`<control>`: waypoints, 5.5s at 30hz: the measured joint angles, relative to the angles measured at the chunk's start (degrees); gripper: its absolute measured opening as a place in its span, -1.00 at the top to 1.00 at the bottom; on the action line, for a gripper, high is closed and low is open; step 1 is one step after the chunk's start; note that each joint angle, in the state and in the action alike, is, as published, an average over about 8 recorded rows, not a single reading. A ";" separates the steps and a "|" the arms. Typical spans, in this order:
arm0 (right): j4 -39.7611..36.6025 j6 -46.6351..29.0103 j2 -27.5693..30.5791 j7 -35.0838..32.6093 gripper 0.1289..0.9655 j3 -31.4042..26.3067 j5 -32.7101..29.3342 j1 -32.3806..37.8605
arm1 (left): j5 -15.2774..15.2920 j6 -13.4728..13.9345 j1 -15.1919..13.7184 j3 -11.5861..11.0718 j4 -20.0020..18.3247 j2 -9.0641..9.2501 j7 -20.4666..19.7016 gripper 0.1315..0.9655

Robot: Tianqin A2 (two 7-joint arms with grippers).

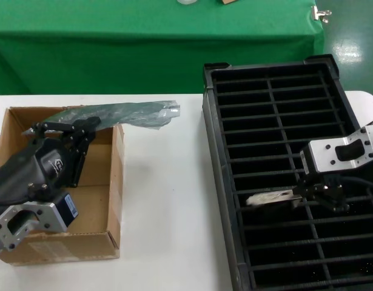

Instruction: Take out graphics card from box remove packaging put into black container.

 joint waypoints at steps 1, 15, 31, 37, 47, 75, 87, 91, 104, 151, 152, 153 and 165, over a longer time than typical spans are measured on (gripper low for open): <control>0.35 0.06 0.15 0.02 0.98 0.36 0.14 -0.13 | 0.00 0.00 0.00 0.00 0.00 0.00 0.00 0.98; 5.16 0.46 2.82 0.04 0.99 5.15 2.65 -2.62 | 0.00 0.00 0.00 0.00 0.00 0.00 0.00 0.98; 8.58 15.12 5.17 -3.23 0.99 14.05 5.61 -14.30 | 0.00 0.00 0.00 0.00 0.00 0.00 0.00 0.98; 8.51 27.37 4.48 -5.98 0.99 19.13 6.83 -23.19 | 0.29 0.21 -0.06 -0.09 -0.06 0.21 -0.21 0.98; 9.73 43.24 3.43 -11.20 0.94 26.44 12.69 -36.90 | 7.38 7.20 -2.17 -0.99 -2.36 7.33 -8.33 0.98; 11.60 49.14 3.92 -15.01 -0.09 30.21 19.48 -44.70 | 12.10 12.99 -3.61 -0.29 -3.88 13.73 -15.64 0.83; 10.11 54.49 0.61 -16.25 -0.63 31.67 22.60 -47.82 | 4.80 7.90 -2.15 -0.09 -0.72 14.34 -14.63 0.40; 9.50 56.70 -0.73 -16.75 -0.77 32.25 23.88 -49.09 | 1.83 5.83 -1.56 0.00 0.55 14.58 -14.23 0.23; 7.54 63.78 -5.11 -18.38 -1.00 34.17 28.00 -53.23 | -7.85 -0.89 0.37 0.27 4.72 15.38 -12.92 -0.49; 0.82 88.09 -20.07 -23.96 -1.00 40.73 42.17 -67.35 | -40.91 -23.92 6.98 1.20 18.94 18.11 -8.42 -1.00; 0.80 88.16 -20.11 -23.97 -1.00 40.75 42.21 -67.39 | -41.01 -23.99 7.00 1.20 18.99 18.12 -8.41 -1.00; 0.79 88.20 -20.14 -23.99 -1.00 40.76 42.23 -67.41 | -41.07 -24.03 7.01 1.20 19.01 18.12 -8.40 -1.00; 0.77 88.25 -20.16 -24.00 -1.00 40.77 42.26 -67.44 | -41.13 -24.07 7.02 1.21 19.04 18.13 -8.39 -1.00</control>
